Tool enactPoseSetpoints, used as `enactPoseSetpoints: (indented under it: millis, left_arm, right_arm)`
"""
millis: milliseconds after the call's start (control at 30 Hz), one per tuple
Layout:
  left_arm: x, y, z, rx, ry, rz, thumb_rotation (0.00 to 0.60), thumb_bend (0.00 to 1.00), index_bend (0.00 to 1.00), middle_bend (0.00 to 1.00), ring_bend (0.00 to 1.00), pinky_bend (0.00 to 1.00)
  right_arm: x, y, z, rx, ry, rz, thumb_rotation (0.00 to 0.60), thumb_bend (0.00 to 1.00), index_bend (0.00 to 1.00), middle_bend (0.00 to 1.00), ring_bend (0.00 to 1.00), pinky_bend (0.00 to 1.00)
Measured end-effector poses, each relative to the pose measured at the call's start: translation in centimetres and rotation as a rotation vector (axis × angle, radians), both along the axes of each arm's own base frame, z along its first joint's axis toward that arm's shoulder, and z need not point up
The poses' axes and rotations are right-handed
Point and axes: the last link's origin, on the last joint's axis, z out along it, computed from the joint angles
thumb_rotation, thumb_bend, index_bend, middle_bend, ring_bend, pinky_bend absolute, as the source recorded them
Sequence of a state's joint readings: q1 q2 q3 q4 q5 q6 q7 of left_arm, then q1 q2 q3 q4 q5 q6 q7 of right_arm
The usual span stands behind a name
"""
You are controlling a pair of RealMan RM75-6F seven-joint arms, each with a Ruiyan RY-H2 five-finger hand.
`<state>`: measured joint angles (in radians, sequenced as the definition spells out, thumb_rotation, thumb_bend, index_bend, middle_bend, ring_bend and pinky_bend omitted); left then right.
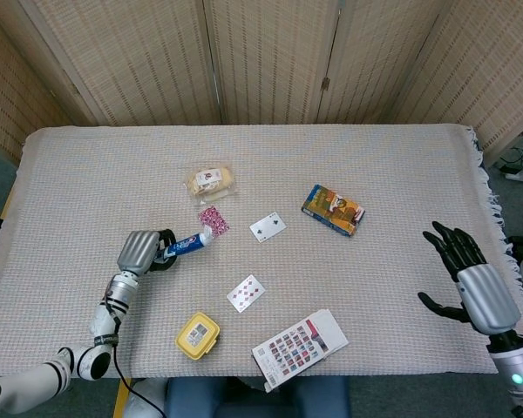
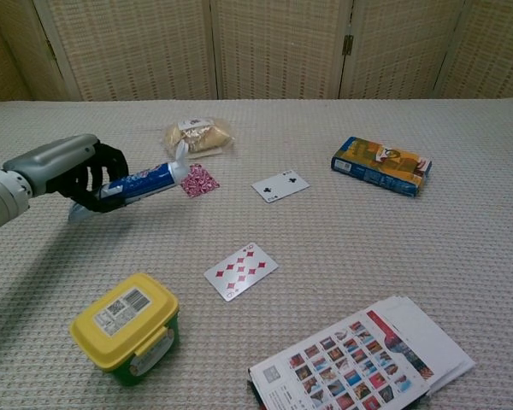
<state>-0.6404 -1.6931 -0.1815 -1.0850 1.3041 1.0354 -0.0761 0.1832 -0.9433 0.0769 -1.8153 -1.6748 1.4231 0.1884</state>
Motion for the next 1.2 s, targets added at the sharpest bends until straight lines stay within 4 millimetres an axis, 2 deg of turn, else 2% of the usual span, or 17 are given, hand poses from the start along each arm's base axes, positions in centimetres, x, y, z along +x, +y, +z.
enactPoseSetpoints:
  millis: [100,200,400,600,900,1200]
  left_arm:
    - [1.6,-1.1,0.3,-0.017,-0.065,-0.052,0.6,0.72,0.82,0.84,0.72,0.64]
    - [3.2,-2.3,0.6,-0.039,-0.127,-0.09,0.6,0.72,0.82,0.84,0.72,0.64]
    - [6.5,-4.6,0.9,-0.076,-0.205,-0.162,0.6,0.73,0.82,0.84,0.72,0.64]
    - [8.4,-6.0,0.6,-0.084,-0.186,-0.206,0.6,0.74,0.82,0.84,0.72,0.63]
    - [10.1,-7.1,-0.6,-0.105,-0.17,-0.227,0.6,0.75,0.82,0.84,0.72,0.63]
    - [10.7,-7.2,-0.9,-0.105,-0.186,-0.228,0.6,0.75,0.83,0.84,0.72,0.63]
  right_arm:
    - [2.4,-1.3,-0.6,0.05,0.004,0.062,0.6,0.3,0.16,0.0,0.0,0.0]
    - [4.8,-2.6,-1.5,0.099,0.015,0.121,0.6,0.3,0.25,0.0,0.0,0.0]
    - [9.5,-5.1,-3.7,0.202,0.05,0.215,0.6,0.3,0.26,0.0,0.0,0.0]
    - [13.0,-6.7,-6.1,0.281,0.08,0.255,0.6,0.3,0.25,0.0,0.0,0.0]
    - [16.0,-7.3,-9.2,0.367,0.045,0.282,0.6,0.3,0.25,0.0,0.0,0.0]
    - [16.6,-7.0,-10.9,0.409,0.079,0.286,0.6,0.3,0.25,0.0,0.0,0.0]
